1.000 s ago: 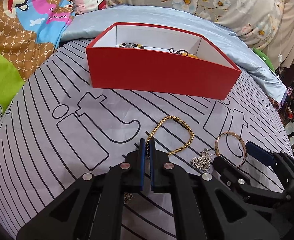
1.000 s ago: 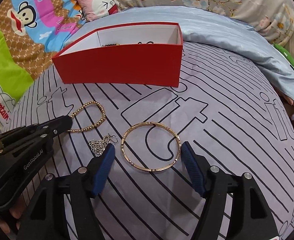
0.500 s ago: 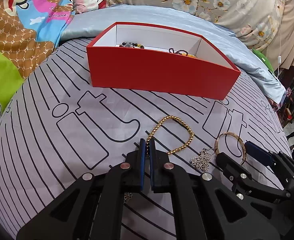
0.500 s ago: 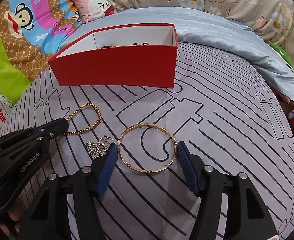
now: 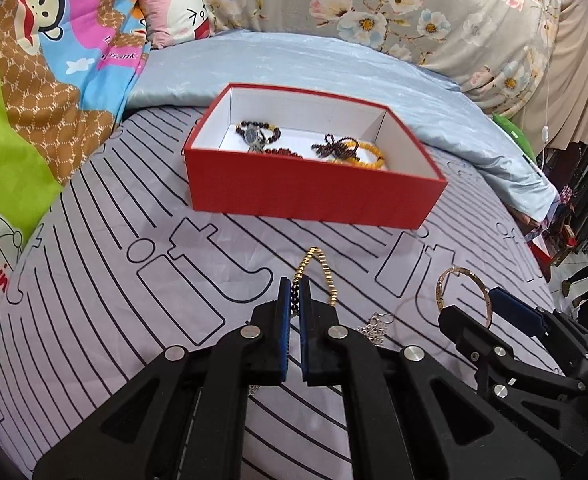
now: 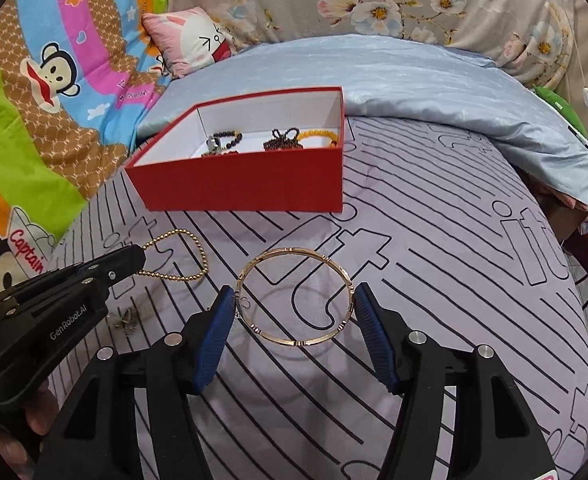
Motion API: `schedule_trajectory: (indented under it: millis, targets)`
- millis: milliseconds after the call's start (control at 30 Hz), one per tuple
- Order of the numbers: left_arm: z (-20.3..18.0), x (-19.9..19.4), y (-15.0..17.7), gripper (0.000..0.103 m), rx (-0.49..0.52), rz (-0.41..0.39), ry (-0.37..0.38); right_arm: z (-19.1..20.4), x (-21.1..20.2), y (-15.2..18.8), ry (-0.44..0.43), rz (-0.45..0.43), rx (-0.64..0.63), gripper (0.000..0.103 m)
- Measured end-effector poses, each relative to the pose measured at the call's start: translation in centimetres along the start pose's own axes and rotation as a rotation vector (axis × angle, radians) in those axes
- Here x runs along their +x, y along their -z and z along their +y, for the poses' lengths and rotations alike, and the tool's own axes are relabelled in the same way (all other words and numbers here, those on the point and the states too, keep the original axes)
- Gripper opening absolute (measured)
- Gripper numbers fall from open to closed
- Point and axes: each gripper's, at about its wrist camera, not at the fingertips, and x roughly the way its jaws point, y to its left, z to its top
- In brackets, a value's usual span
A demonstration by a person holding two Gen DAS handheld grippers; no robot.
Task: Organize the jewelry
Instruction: 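Grasp the gold bead chain bracelet with the left gripper while the right gripper grasps the gold bangle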
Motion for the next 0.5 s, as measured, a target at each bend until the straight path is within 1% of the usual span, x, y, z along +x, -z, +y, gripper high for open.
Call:
schedule_trajectory:
  millis: [200, 333, 500]
  targets:
    - [0.1, -2.0, -0.8, 0.003, -0.005, -0.030, 0.015, -0.2, -1.7, -0.2, -0.031, -0.025, 0.013, 0.059]
    - [0.2, -3.2, -1.4, 0.003, -0.002, -0.051, 0.014, 0.1, -2.5, -0.6, -0.039, -0.042, 0.008, 0.059]
    - [0.2, -3.7, -2.6, 0.003, 0.009, -0.066, 0.002, 0.2, -2.7, -1.4, -0.052, -0.057, -0.003, 0.059]
